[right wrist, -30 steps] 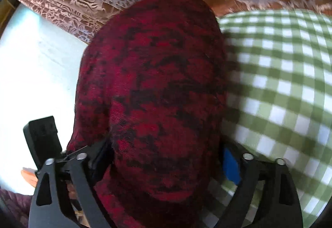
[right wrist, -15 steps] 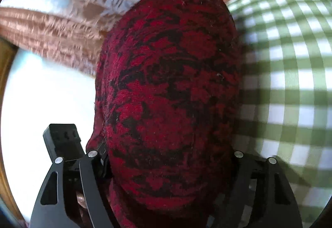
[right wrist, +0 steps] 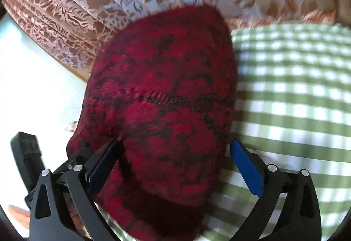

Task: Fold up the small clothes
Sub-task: 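Release the folded sweater and pull both grippers back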

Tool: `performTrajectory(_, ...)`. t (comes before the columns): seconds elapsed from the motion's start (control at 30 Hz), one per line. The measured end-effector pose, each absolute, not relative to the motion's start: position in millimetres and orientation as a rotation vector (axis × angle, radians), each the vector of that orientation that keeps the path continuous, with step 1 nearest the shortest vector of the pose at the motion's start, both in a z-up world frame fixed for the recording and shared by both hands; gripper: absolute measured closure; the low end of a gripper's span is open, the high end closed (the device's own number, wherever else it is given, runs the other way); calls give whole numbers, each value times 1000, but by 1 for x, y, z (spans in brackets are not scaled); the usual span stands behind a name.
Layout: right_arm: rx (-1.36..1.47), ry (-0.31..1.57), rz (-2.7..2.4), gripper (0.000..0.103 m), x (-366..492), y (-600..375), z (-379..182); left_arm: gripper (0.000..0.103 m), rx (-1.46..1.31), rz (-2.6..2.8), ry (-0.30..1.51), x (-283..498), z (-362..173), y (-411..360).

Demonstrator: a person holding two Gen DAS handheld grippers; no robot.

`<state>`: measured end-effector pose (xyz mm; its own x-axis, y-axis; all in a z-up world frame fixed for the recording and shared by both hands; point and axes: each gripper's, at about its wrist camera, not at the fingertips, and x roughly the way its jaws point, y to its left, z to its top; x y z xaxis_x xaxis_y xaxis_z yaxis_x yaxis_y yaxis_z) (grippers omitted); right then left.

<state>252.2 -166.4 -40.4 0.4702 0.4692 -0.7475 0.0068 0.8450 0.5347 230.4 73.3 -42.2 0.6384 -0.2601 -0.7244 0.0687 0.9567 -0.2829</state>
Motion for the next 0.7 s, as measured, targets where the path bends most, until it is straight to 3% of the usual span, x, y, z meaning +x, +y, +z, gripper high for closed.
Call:
performTrajectory(0.43, 254, 909, -1, 4, 167, -150, 7, 3, -88, -26, 731, 153, 0, 64)
performTrajectory(0.7, 164, 857, -29, 4, 131, -122, 20, 3, -64, 8, 706, 117, 6, 64)
